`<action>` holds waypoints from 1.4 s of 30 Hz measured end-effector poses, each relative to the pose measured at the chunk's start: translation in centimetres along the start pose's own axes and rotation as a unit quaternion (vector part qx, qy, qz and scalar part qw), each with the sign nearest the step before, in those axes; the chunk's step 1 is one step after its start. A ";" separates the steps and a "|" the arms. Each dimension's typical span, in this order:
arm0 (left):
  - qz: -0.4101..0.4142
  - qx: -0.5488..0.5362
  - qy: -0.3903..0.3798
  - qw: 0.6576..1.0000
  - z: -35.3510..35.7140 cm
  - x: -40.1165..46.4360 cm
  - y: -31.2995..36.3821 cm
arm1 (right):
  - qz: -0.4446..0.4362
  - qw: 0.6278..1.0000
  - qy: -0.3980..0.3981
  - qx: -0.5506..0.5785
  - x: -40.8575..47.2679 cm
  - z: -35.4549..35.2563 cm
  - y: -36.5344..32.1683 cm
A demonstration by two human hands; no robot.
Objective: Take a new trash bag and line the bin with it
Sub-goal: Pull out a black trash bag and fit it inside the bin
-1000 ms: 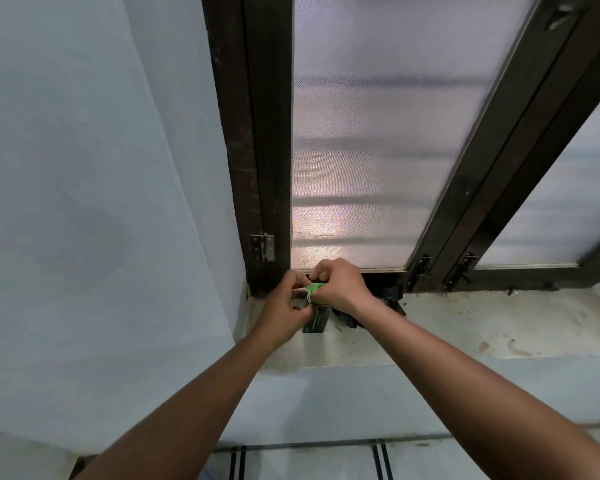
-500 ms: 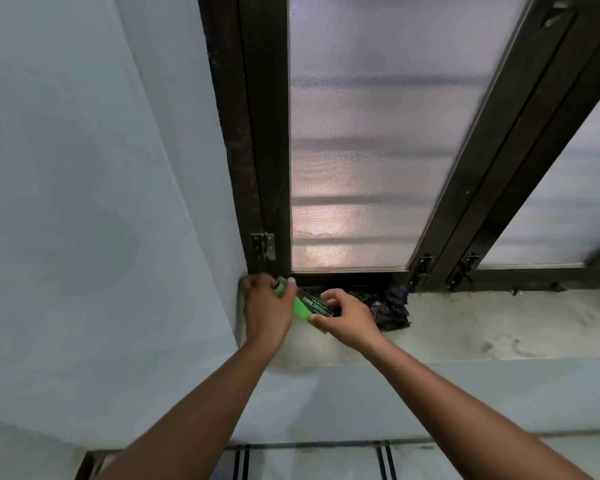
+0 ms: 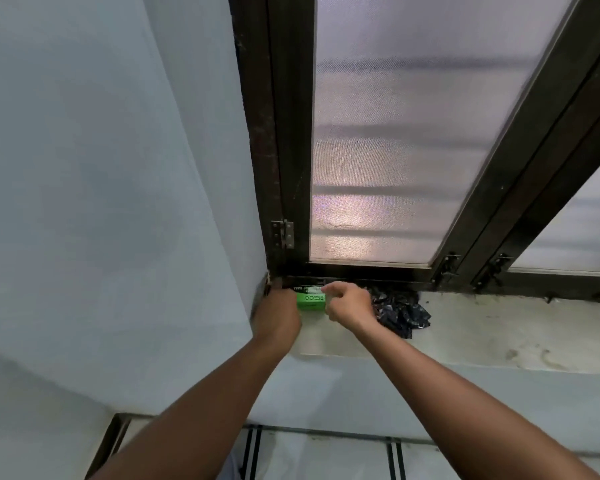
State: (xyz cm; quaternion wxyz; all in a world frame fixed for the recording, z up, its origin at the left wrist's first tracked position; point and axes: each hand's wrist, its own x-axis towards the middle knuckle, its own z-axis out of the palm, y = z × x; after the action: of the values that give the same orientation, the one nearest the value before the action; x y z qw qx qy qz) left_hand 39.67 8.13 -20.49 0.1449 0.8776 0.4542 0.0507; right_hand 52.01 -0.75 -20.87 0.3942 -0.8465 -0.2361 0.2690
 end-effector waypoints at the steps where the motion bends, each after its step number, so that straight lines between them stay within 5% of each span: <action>1: 0.016 0.000 0.007 1.000 0.1 -0.1 0.0 | -0.039 0.999 0.030 -0.006 -0.3 -1.0 0.4; 5: 0.061 -0.045 0.008 0.997 0.6 -0.2 0.6 | -0.185 0.949 0.138 -0.215 -1.4 -4.8 3.2; 8: 0.096 -0.097 -0.007 0.991 1.2 -0.6 2.0 | -0.079 0.925 0.069 -0.364 -1.2 -6.3 6.0; 12: 0.125 -0.209 -0.056 0.968 1.9 -1.1 4.1 | -0.012 0.990 0.055 -0.129 -0.9 -8.1 6.9; 15: 0.079 -0.355 -0.144 0.920 1.9 -1.5 5.9 | -0.012 1.000 -0.021 0.008 -1.6 -9.6 5.9; 18: 0.043 -0.421 -0.191 0.886 2.3 -1.4 7.7 | -0.024 0.994 -0.102 0.042 -2.3 -10.9 5.2; 23: 0.021 -0.386 -0.110 0.916 2.0 -0.5 8.6 | -0.029 0.979 -0.196 0.045 -2.0 -14.2 5.0; 25: 0.010 -0.380 -0.076 0.922 1.6 -0.5 8.4 | -0.018 0.987 -0.159 0.011 -1.9 -15.8 4.6; 28: 0.000 -0.380 -0.053 0.923 1.3 -0.9 8.0 | -0.023 0.991 -0.031 0.130 -1.1 -17.3 3.9; 32: -0.044 -0.431 -0.080 0.898 1.3 -1.4 7.8 | 0.023 0.912 0.003 0.409 -1.0 -16.4 2.7; 35: -0.094 -0.469 -0.061 0.876 0.9 -1.6 7.8 | 0.027 0.948 -0.015 0.317 -4.0 -15.2 2.7; 37: -0.116 -0.511 -0.077 0.848 0.2 -2.2 8.0 | 0.056 0.971 -0.095 0.212 -7.0 -14.4 3.2; 40: -0.143 -0.588 -0.113 0.788 -0.9 -2.7 8.1 | 0.088 0.959 -0.217 0.158 -9.8 -12.7 3.8; 42: -0.140 -0.647 -0.167 0.731 -1.9 -3.5 7.9 | 0.088 0.959 -0.187 0.195 -10.8 -11.5 3.5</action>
State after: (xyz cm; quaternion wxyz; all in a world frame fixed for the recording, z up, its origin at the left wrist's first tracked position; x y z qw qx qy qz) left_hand 43.43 1.41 -16.18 0.7564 0.4929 0.3976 0.1636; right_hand 52.02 -15.59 -14.53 0.4747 -0.7053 -0.1732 0.4972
